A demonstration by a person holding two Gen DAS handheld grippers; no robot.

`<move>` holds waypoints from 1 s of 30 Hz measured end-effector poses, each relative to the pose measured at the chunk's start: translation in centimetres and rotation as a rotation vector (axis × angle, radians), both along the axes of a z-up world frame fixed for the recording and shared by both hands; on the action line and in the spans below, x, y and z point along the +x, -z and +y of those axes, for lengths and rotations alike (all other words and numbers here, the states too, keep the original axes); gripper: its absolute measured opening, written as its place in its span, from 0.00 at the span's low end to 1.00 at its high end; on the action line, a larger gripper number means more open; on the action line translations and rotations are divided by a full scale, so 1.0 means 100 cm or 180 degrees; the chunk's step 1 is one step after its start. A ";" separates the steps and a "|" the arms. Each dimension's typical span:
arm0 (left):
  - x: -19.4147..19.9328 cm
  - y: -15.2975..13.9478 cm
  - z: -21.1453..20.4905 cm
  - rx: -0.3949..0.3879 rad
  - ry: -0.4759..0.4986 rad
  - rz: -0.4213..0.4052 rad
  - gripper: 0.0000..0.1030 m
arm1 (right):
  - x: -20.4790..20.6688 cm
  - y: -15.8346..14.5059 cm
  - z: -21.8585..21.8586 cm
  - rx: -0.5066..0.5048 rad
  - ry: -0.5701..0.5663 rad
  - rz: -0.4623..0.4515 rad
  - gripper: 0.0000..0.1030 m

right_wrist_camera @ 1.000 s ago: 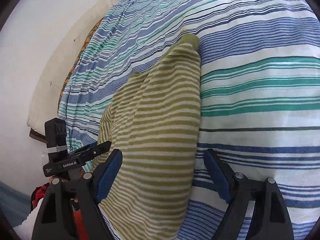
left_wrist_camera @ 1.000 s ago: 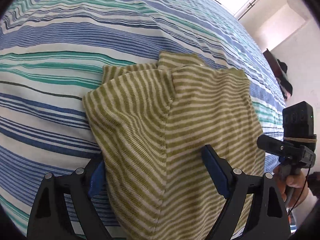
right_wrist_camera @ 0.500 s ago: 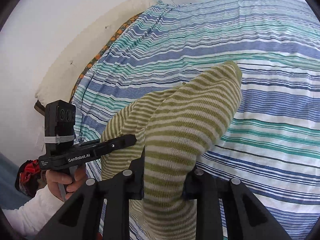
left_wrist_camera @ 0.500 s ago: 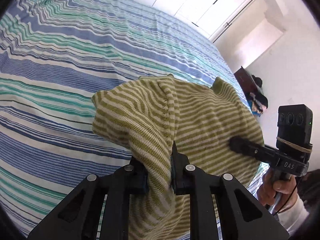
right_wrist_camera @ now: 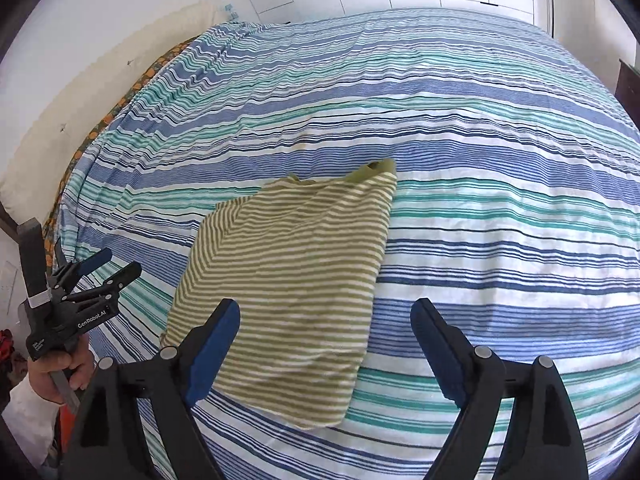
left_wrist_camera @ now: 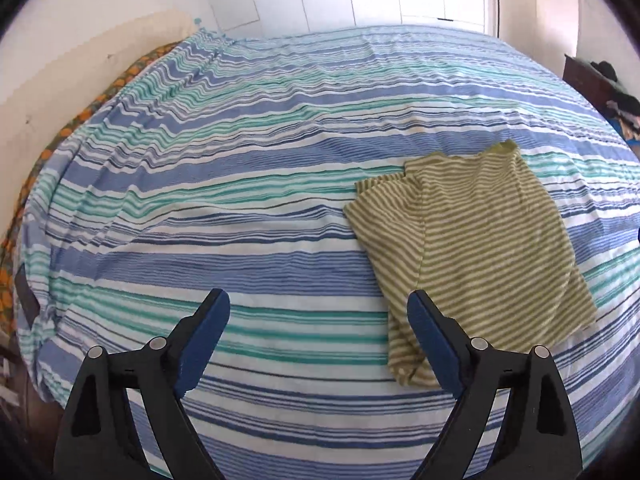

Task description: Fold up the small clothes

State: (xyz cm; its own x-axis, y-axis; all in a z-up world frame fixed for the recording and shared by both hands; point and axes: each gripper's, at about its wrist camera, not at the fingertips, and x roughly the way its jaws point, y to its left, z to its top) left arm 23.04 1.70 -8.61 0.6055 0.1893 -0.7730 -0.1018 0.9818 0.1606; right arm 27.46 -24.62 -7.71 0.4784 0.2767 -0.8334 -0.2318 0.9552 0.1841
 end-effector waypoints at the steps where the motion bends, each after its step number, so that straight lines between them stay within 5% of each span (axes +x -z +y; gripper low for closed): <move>1: -0.019 -0.004 -0.001 0.0019 -0.0052 -0.0052 0.96 | -0.020 -0.003 -0.001 -0.0102 0.0009 -0.0068 0.90; 6: -0.098 -0.019 -0.007 0.0077 -0.0369 -0.0065 0.97 | -0.115 -0.018 -0.004 -0.0266 0.0055 -0.0285 1.00; 9: -0.128 -0.029 -0.007 0.0010 -0.0347 0.0180 0.97 | -0.161 -0.021 0.004 -0.0260 0.0084 -0.0242 1.00; 13: -0.158 -0.047 -0.022 0.0285 -0.0252 0.0238 0.97 | -0.200 -0.033 0.020 -0.0331 0.0032 -0.0230 1.00; 21: -0.191 -0.089 -0.035 0.0109 -0.0105 0.0116 0.97 | -0.238 -0.091 0.043 -0.0520 0.0061 -0.0577 1.00; 30: -0.211 -0.113 -0.038 0.0023 -0.0208 0.0063 0.97 | -0.260 -0.101 0.072 -0.0642 -0.0121 -0.0487 1.00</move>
State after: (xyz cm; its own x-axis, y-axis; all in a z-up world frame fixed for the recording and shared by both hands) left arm 1.97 -2.12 2.69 0.5763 0.2334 -0.7832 -0.1625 0.9719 0.1701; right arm 1.47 -17.38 2.43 0.5956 0.1323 -0.7923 -0.2787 0.9591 -0.0493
